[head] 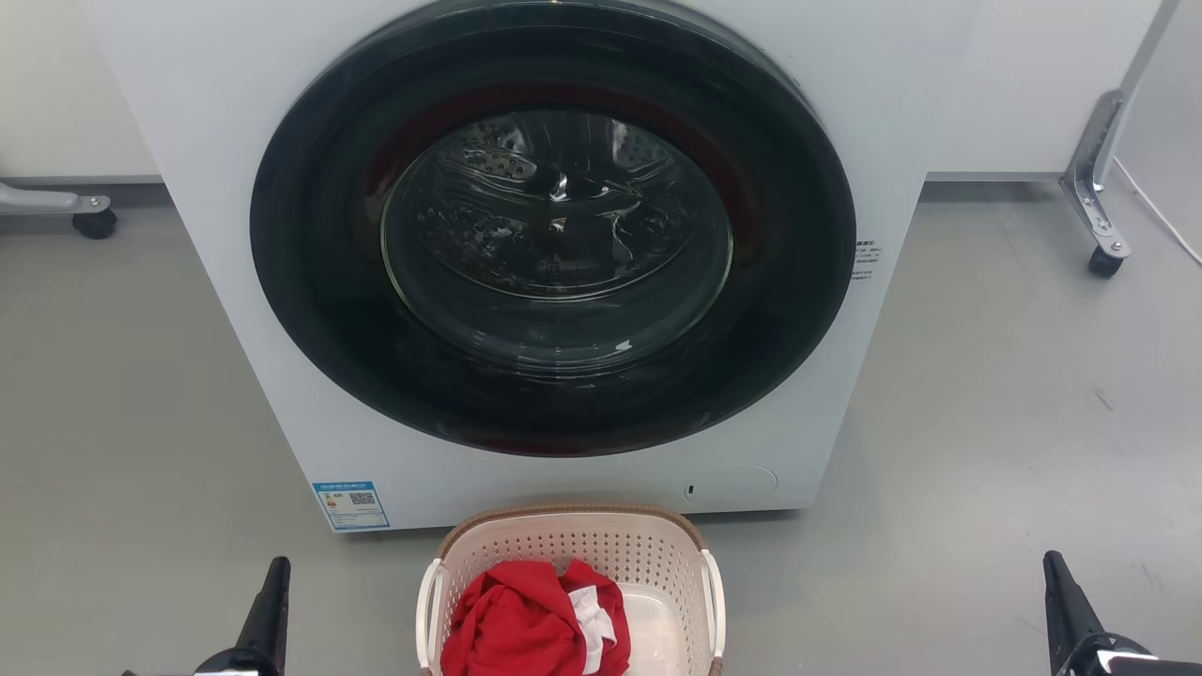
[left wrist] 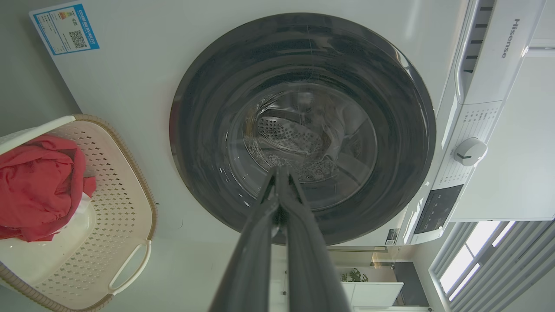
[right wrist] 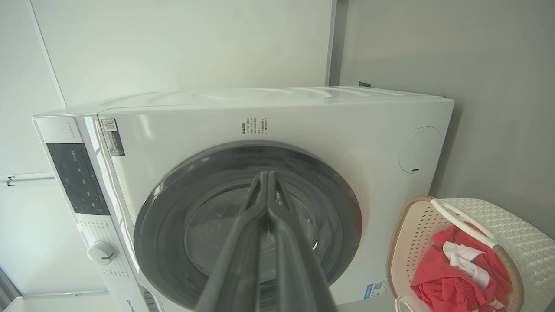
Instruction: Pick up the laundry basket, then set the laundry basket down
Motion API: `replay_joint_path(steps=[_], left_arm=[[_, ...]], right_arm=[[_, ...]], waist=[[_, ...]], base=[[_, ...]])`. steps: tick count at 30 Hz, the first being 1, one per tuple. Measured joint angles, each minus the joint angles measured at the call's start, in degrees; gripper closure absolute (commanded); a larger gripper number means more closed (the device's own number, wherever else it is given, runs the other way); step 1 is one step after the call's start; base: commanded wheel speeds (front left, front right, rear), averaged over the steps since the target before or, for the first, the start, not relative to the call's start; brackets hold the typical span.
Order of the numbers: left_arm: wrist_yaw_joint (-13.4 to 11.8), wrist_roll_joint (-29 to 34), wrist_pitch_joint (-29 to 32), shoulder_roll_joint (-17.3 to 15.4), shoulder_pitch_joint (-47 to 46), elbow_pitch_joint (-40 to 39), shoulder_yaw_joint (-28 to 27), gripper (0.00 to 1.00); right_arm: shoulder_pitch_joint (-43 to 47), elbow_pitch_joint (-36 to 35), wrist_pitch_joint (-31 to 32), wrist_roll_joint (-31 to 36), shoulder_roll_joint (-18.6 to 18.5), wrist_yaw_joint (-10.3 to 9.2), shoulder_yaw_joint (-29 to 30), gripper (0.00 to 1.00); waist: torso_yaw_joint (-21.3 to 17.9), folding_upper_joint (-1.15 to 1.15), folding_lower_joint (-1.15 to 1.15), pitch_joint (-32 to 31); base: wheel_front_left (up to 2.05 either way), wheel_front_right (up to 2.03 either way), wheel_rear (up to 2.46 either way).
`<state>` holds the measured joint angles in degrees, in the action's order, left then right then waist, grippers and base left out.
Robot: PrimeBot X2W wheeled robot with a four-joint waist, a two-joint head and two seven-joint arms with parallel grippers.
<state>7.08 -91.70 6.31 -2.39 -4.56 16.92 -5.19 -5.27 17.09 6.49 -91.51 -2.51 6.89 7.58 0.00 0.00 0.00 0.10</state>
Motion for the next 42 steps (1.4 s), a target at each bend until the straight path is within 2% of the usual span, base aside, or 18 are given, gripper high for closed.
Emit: replay_joint_path(steps=[42], left_arm=[[0.0,0.0,0.0,0.0,0.0,0.02,0.0,1.0]], right_arm=[[0.0,0.0,0.0,0.0,0.0,0.0,-0.01,1.0]], waist=[[0.0,0.0,0.0,0.0]], base=[[0.0,0.0,0.0]])
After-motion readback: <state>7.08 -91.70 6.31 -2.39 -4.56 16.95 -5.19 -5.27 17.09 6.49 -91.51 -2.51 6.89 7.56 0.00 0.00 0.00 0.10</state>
